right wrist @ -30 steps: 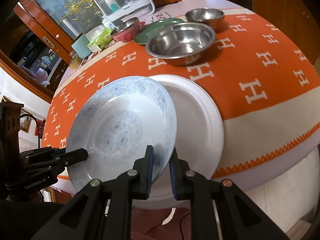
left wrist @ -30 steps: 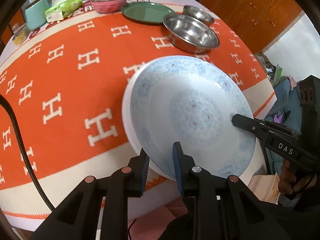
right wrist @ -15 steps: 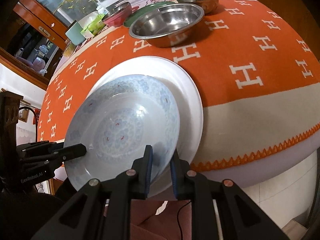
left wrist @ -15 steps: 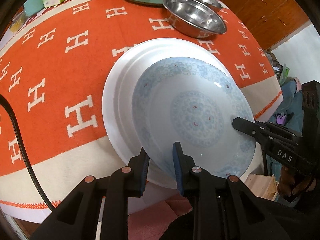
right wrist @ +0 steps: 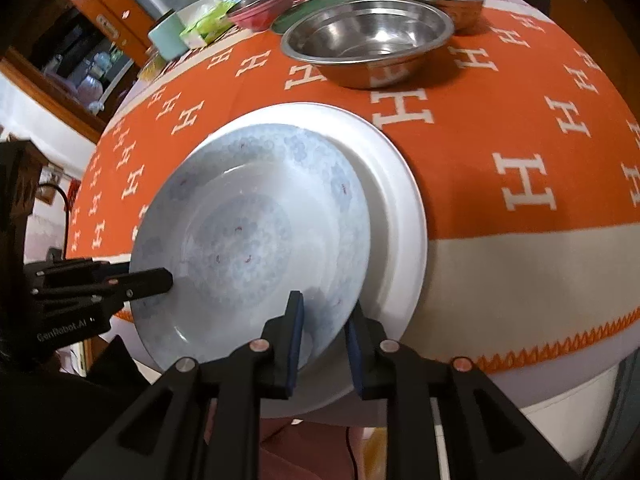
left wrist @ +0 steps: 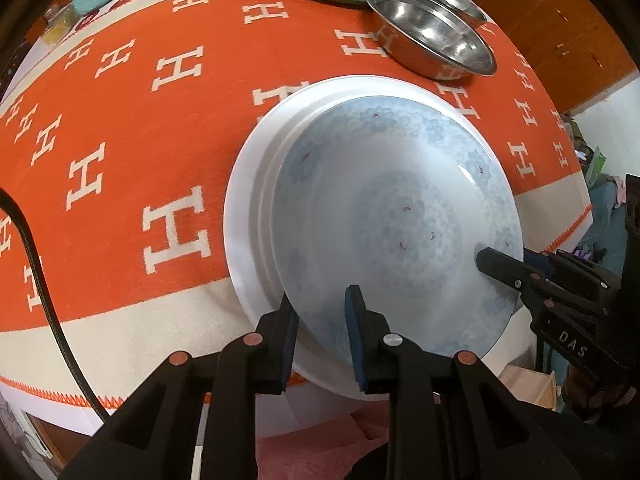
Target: Organize plates and bowls
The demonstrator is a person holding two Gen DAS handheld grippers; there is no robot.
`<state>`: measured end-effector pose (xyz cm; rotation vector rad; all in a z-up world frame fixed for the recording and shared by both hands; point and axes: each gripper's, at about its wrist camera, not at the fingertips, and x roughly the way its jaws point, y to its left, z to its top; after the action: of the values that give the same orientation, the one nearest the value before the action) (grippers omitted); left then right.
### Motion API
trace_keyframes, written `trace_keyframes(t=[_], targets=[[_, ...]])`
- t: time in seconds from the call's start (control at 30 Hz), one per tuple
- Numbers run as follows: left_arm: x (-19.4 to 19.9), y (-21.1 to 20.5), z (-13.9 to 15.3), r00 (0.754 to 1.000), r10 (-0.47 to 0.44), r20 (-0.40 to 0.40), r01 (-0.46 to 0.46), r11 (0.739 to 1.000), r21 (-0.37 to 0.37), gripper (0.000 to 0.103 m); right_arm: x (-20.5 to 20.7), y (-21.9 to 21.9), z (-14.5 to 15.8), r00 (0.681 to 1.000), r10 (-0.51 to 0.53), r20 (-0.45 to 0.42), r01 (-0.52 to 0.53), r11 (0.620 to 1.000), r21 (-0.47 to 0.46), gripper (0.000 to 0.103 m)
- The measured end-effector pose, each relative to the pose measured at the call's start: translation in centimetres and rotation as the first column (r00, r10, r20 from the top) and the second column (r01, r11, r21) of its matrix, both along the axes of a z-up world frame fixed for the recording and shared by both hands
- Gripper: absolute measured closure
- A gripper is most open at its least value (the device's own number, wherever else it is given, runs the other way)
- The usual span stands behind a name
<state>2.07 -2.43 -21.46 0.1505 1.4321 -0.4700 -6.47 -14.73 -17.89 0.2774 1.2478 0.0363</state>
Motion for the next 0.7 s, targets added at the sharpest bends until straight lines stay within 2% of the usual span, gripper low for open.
trace_keyframes(t=[0.3,0.53,0.6,0.7], targets=[[-0.7,0.4,0.1,0.998,0.051,0.035,-0.051,0.999,-0.007,0.081,-0.2,0.4,0.0,0.999,0.035,0.019,-0.035,0.999,-0.018,0.078],[-1.1,1.1,0.7,0.995,0.091,0.039,-0.09,0.995,-0.031,0.081,-0.3,0.5,0.4,0.999,0.038,0.025,-0.038,0.999,-0.002,0.067],[-1.2,1.3,0.8,0.995,0.094,0.041,-0.093,0.995,-0.037,0.077,-0.5,0.5,0.5,0.999,0.037,0.031,-0.037,0.999,-0.001,0.066],[-1.5,1.4,1.6,0.993,0.092,0.08,-0.091,0.996,-0.014,0.061,-0.9,0.5,0.8,0.999,0.024,0.035,-0.024,1.0,0.004,0.064]])
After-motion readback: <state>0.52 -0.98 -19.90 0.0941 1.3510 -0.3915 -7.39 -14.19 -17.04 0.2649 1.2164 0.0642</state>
